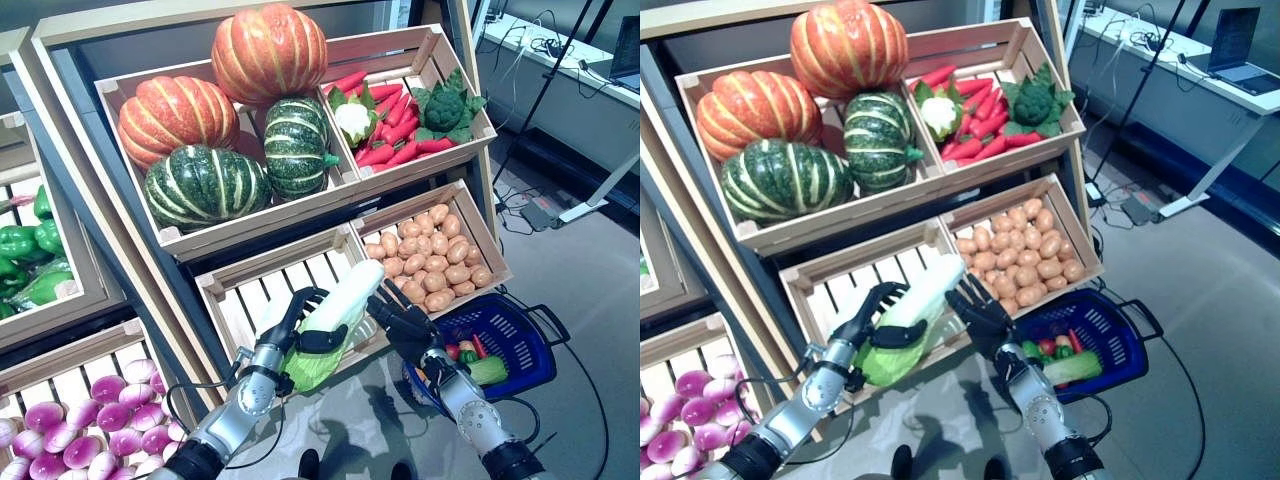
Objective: Put vegetables into the basket
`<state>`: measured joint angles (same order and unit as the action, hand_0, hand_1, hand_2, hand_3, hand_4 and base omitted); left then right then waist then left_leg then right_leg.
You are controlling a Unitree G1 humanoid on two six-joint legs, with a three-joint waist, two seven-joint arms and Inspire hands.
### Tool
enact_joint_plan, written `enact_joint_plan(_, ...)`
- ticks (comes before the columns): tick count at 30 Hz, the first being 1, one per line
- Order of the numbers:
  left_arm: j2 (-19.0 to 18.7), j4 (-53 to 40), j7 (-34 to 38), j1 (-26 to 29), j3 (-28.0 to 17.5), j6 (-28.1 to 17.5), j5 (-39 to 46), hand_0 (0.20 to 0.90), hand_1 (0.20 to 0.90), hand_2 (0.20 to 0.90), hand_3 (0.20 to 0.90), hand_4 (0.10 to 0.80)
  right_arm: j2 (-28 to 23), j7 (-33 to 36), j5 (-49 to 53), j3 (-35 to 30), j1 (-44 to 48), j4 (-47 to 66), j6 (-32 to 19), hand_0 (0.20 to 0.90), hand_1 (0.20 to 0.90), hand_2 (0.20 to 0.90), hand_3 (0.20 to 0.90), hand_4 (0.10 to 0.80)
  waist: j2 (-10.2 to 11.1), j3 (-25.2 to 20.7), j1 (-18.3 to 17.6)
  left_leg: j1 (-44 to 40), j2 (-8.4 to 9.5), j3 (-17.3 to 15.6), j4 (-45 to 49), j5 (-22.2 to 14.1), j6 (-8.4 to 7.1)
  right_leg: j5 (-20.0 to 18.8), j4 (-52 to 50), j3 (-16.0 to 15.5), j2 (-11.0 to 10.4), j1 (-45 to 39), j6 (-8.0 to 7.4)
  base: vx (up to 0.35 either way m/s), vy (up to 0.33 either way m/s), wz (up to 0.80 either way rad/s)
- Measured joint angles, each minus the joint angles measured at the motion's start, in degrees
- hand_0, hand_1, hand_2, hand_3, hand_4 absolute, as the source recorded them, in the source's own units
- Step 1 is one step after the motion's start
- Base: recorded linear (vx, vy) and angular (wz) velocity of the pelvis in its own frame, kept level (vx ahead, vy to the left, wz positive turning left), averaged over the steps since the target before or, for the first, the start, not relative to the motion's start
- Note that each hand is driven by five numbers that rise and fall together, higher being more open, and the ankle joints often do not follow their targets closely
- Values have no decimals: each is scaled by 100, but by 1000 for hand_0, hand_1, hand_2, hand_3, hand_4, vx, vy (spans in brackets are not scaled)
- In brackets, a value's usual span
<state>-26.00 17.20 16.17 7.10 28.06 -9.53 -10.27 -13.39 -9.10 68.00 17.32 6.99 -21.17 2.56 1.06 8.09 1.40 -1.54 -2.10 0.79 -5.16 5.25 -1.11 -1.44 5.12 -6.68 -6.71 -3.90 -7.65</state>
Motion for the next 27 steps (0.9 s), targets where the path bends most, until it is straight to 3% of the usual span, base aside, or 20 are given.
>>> enact_joint_plan(13, -216, -131, -939, 223, 68, -165, 309, 300, 300, 300, 300, 400, -173, -301, 3, 65, 55, 0, 111, 900, 900, 900, 900, 800, -3, -1, -11, -31, 0, -2, 0, 0, 0, 0, 0, 7, 0, -26, 1, 0, 0, 0)
enact_joint_plan(25, -295, -148, -1079, 277, 72, -170, 432, 300, 300, 300, 300, 400, -194, -402, 25, 64, 82, 0, 107, 900, 900, 900, 900, 800, -26, -5, -28, -62, 0, -4, 0, 1, 0, -1, 0, 12, -1, -51, 1, 0, 0, 0)
enact_joint_plan(26, -305, -148, -1088, 286, 72, -170, 431, 300, 300, 300, 300, 400, -194, -402, 25, 65, 82, 0, 107, 451, 451, 451, 451, 500, -32, -5, -28, -64, 0, -5, 0, 1, 0, -1, -1, 13, -1, -53, 2, 0, 0, 0)
enact_joint_plan(27, -310, -149, -1093, 291, 72, -171, 431, 300, 300, 300, 300, 400, -194, -405, 25, 66, 82, 0, 107, 300, 300, 300, 300, 400, -40, -7, -29, -65, 0, -5, 0, 1, 0, -1, -1, 13, -1, -53, 1, 0, 0, 0)
